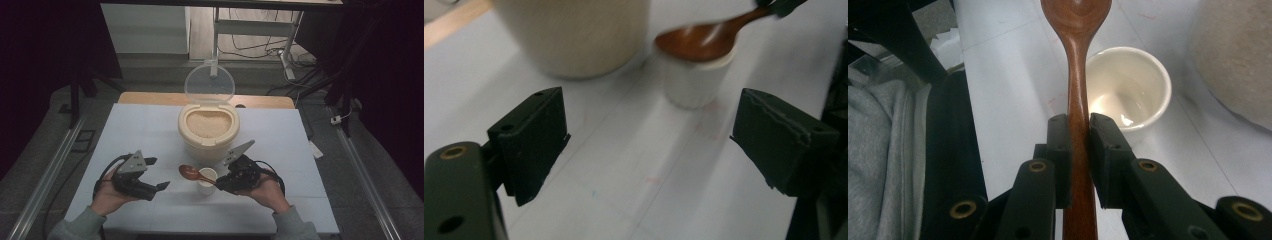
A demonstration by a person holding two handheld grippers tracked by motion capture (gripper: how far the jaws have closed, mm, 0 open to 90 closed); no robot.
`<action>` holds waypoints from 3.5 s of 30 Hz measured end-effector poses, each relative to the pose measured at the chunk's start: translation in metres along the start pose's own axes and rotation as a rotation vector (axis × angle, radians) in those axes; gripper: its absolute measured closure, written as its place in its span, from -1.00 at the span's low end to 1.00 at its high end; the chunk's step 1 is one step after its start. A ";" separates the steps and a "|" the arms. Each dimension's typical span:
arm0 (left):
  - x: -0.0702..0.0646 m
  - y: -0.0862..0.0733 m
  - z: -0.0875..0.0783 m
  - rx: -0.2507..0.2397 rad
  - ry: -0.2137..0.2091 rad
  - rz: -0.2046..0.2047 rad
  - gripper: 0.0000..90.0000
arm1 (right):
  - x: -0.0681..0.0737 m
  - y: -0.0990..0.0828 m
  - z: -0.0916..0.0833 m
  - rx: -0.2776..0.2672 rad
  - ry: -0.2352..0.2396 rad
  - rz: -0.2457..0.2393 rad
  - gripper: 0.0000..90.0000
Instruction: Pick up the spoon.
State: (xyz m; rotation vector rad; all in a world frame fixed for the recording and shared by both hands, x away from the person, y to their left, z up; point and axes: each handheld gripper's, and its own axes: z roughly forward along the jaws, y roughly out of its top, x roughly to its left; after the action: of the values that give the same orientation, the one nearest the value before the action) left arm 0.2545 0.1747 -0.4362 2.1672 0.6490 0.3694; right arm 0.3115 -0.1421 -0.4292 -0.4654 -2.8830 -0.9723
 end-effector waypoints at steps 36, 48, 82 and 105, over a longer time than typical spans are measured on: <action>-0.041 0.060 0.080 0.342 -0.326 0.322 0.48 | 0.027 0.012 0.013 0.066 0.020 -0.225 0.76; -0.041 0.054 0.082 0.340 -0.369 0.328 0.74 | 0.027 0.008 0.006 0.002 0.001 -0.213 0.53; -0.012 0.046 0.049 0.034 -0.119 0.145 0.75 | 0.008 -0.044 -0.048 -0.622 -0.351 0.215 -0.16; -0.026 0.049 0.053 -0.043 -0.075 0.141 0.75 | 0.020 -0.025 -0.014 -0.665 -0.248 0.273 -0.22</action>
State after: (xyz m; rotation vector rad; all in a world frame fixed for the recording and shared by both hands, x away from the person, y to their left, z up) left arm 0.2741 0.1004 -0.4315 2.1807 0.4438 0.3714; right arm 0.2848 -0.1641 -0.4299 -1.0471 -2.5047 -1.9168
